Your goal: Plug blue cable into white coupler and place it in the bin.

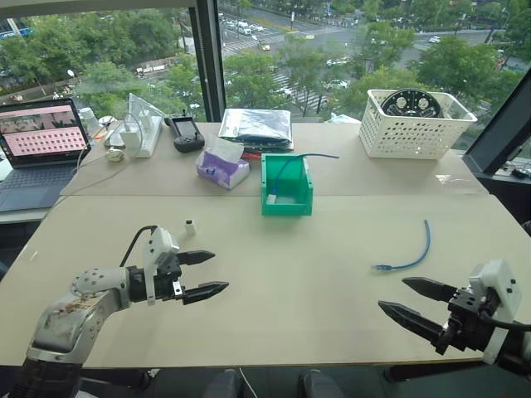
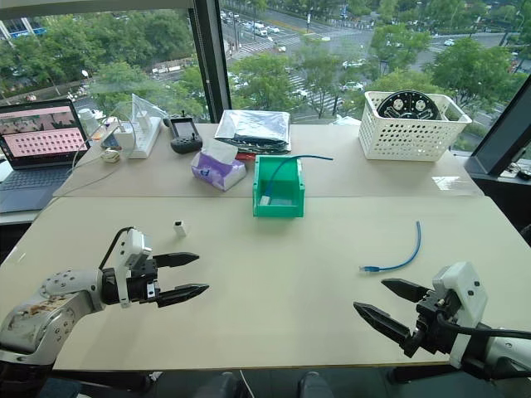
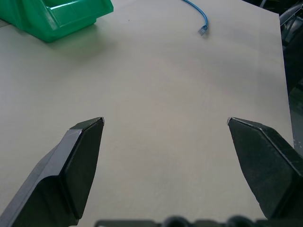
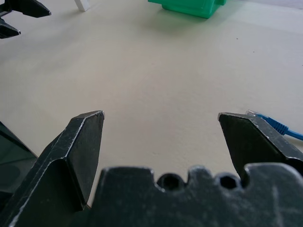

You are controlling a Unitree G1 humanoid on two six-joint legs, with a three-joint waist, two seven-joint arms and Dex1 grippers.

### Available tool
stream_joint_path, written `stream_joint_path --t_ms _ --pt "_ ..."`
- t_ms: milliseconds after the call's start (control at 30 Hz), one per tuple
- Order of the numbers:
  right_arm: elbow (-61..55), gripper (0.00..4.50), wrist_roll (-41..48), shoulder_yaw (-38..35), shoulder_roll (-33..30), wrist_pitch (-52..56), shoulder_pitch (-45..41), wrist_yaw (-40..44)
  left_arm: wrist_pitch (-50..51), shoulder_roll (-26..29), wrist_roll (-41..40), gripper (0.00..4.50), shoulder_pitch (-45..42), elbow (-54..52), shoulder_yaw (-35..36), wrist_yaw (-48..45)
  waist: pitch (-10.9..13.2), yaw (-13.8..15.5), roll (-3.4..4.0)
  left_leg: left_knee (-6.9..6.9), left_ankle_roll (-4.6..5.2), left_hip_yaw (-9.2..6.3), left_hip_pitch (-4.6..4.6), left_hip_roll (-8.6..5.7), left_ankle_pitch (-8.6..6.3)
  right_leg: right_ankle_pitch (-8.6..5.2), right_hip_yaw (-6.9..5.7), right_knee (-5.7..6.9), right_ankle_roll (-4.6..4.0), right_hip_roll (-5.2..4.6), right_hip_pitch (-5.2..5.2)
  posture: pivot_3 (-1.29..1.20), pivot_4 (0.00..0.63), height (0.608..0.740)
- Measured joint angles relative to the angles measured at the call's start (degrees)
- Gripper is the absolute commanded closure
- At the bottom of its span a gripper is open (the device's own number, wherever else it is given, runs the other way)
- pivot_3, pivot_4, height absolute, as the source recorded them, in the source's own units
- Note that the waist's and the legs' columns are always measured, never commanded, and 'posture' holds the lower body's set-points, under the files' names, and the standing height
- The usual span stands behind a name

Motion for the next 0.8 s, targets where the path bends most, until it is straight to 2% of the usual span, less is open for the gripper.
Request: stream_joint_path --t_ms 67,200,233,300,400,433,533,633,800 --pt "0.2 0.03 -0.3 0.0 -0.3 0.0 -0.1 0.1 0.0 0.0 0.0 0.0 -0.8 0.7 -0.4 -0.4 0.0 0.0 0.0 0.01 0.0 0.0 0.01 0.0 0.0 0.0 0.0 0.0 0.0 0.0 0.02 0.0 0.15 0.734" --pt "12.4 0.03 -9.9 8.4 -15.3 -4.1 -13.5 5.1 1.8 -0.2 -1.5 0.0 -22.6 6.8 -4.2 -6.9 0.3 0.2 -0.2 0.43 0.06 0.24 -0.27 0.05 0.33 0.09 -0.09 -0.1 -0.15 0.06 -0.01 0.0 0.15 0.734" --pt "15.0 0.03 -12.2 9.4 -16.8 -5.9 -15.1 6.4 1.7 -0.1 -2.1 0.0 -25.3 6.4 -4.3 -8.0 0.2 0.1 -0.23 0.41 0.07 0.36 -0.15 0.07 0.33 0.09 -0.04 -0.23 -0.14 0.03 0.12 0.0 0.15 0.734" --pt "23.9 0.03 -15.4 14.5 -16.8 -10.0 -21.9 10.2 4.7 0.4 -3.7 0.0 -27.4 6.2 -5.2 -9.5 0.1 -0.4 -0.35 0.32 0.16 0.55 0.08 0.1 0.12 0.09 0.1 -0.15 -0.14 -0.02 0.26 0.0 0.15 0.734" --pt "35.0 0.03 -20.0 21.5 -16.8 -15.0 -28.4 15.4 7.4 0.4 -3.8 0.0 -27.2 6.0 -8.8 -10.3 0.2 -1.0 -0.35 0.15 0.2 0.56 -0.11 0.09 0.07 0.31 0.17 -0.06 0.08 0.08 -0.08 0.0 0.15 0.734" --pt "37.7 0.03 -21.6 23.6 -16.8 -16.8 -29.7 17.2 8.2 0.4 -3.7 0.0 -27.1 5.9 -9.6 -10.4 0.2 -1.1 -0.34 0.06 0.22 0.5 -0.14 0.08 0.06 0.47 0.16 0.01 -0.26 0.1 -0.16 0.0 0.15 0.734" --pt "46.1 0.03 -25.8 28.4 -16.3 -21.8 -35.8 21.4 8.7 1.0 -1.2 0.0 -27.0 5.5 -11.2 -9.4 0.2 -1.4 -0.3 0.01 0.29 0.49 -0.12 0.11 -0.05 0.47 0.15 0.04 -0.34 0.17 -0.18 0.0 0.15 0.734" --pt "51.7 0.03 -28.5 31.0 -15.3 -25.1 -38.9 23.7 8.8 0.5 0.1 0.0 -26.9 5.4 -11.7 -7.9 0.2 -1.4 -0.32 0.05 0.28 0.5 -0.1 0.11 -0.07 0.47 0.15 -0.02 -0.32 0.15 -0.12 0.0 0.15 0.734" --pt "62.3 0.03 -33.9 36.7 -10.0 -31.2 -45.8 27.5 9.1 -1.8 0.6 0.0 -26.6 2.8 -11.9 -4.3 0.2 -1.3 -0.33 0.16 0.24 0.53 -0.07 0.07 -0.05 0.47 0.17 -0.01 -0.28 0.08 -0.07 0.0 0.15 0.734"
